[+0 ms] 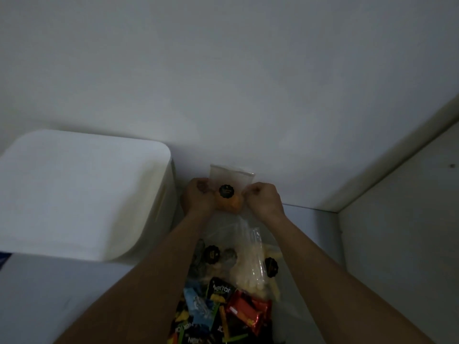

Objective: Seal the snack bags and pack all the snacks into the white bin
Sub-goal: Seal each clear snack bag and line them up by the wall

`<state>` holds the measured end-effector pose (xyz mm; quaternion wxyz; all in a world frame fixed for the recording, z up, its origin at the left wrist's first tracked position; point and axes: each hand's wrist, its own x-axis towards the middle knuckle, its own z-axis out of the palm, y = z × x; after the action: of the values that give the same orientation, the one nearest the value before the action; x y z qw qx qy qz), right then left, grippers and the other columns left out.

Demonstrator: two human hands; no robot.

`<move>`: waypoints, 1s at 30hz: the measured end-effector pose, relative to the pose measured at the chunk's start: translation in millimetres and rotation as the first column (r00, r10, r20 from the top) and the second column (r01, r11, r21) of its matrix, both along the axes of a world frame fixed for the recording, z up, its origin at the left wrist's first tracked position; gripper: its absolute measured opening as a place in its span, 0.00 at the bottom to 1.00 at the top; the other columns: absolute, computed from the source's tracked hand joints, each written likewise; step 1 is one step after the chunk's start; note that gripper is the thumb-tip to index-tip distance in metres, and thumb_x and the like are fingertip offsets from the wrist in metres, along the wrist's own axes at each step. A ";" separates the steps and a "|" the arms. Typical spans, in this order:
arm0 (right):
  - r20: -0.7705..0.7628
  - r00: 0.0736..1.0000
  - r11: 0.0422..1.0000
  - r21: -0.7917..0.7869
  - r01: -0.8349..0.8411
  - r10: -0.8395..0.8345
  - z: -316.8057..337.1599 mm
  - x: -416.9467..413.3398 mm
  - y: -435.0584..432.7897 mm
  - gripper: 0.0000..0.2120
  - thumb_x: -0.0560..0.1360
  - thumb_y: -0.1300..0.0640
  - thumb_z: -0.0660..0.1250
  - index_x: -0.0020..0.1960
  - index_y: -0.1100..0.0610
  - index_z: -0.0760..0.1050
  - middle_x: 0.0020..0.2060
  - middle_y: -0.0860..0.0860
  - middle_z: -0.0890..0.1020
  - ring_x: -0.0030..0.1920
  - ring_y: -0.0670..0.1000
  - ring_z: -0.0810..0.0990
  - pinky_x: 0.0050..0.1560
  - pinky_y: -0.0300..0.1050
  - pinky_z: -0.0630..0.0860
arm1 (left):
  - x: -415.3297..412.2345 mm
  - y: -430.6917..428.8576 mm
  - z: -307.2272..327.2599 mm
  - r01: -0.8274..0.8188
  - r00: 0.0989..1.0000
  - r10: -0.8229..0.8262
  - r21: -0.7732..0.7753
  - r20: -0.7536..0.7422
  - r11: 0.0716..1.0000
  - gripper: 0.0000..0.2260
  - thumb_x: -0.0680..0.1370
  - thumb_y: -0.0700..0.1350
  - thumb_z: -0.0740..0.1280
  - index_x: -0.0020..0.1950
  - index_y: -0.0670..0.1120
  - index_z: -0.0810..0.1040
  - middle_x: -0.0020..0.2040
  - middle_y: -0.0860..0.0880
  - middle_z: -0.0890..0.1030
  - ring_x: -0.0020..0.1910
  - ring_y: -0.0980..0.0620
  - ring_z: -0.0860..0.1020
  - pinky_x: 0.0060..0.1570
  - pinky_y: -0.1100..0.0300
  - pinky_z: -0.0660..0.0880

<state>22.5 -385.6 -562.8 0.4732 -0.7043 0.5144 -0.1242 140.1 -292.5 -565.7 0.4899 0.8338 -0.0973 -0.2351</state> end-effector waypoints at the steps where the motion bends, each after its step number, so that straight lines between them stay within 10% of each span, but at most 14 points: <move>1: -0.007 1.000 1.000 0.010 0.003 -0.003 5.1 -2.1 2.1 0.09 0.78 0.59 0.67 0.56 0.59 0.81 0.49 0.52 0.81 0.45 0.46 0.76 0.43 0.36 0.71 | -1.3 4.9 1.6 0.016 1.000 -0.016 0.003 0.006 1.000 0.17 0.76 0.35 0.68 0.64 0.42 0.76 0.59 0.44 0.80 0.52 0.49 0.77 0.43 0.68 0.70; 5: -0.029 1.000 1.000 0.003 -0.002 0.002 22.8 -14.4 14.3 0.22 0.77 0.55 0.69 0.69 0.59 0.74 0.60 0.55 0.80 0.53 0.49 0.77 0.47 0.36 0.70 | -7.2 29.4 4.3 0.178 0.982 -0.183 0.100 0.050 0.979 0.19 0.77 0.34 0.65 0.68 0.42 0.73 0.63 0.43 0.78 0.59 0.43 0.77 0.50 0.60 0.72; 13: -0.230 0.971 0.955 -0.270 -0.124 0.061 51.2 -44.6 72.0 0.19 0.78 0.51 0.67 0.66 0.57 0.75 0.58 0.54 0.81 0.55 0.52 0.79 0.52 0.44 0.77 | -23.6 65.0 7.3 0.568 0.779 -0.622 0.332 0.078 0.753 0.17 0.79 0.41 0.66 0.68 0.45 0.74 0.68 0.44 0.75 0.63 0.45 0.74 0.54 0.62 0.70; 22: -0.466 0.879 0.978 -0.115 -0.175 0.103 22.3 -57.8 106.4 0.20 0.72 0.47 0.75 0.34 0.56 0.67 0.32 0.51 0.73 0.38 0.54 0.77 0.28 0.40 0.63 | -24.8 88.1 -17.6 0.542 0.785 -0.593 0.266 0.177 0.797 0.09 0.77 0.40 0.70 0.56 0.47 0.82 0.53 0.48 0.81 0.49 0.53 0.77 0.48 0.63 0.72; 30: -0.261 0.965 0.999 -0.033 0.013 -0.021 27.8 -62.9 122.9 0.19 0.69 0.48 0.77 0.50 0.58 0.75 0.43 0.51 0.78 0.45 0.53 0.79 0.41 0.45 0.74 | -24.0 97.9 3.1 0.539 0.804 -0.560 0.154 0.201 0.828 0.06 0.79 0.39 0.65 0.45 0.49 0.78 0.46 0.50 0.80 0.46 0.52 0.78 0.37 0.66 0.69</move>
<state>-40.5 -262.7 -535.0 0.3891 -0.7174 0.5763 -0.0425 116.1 -194.6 -562.6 0.3480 0.8127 -0.3818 -0.2696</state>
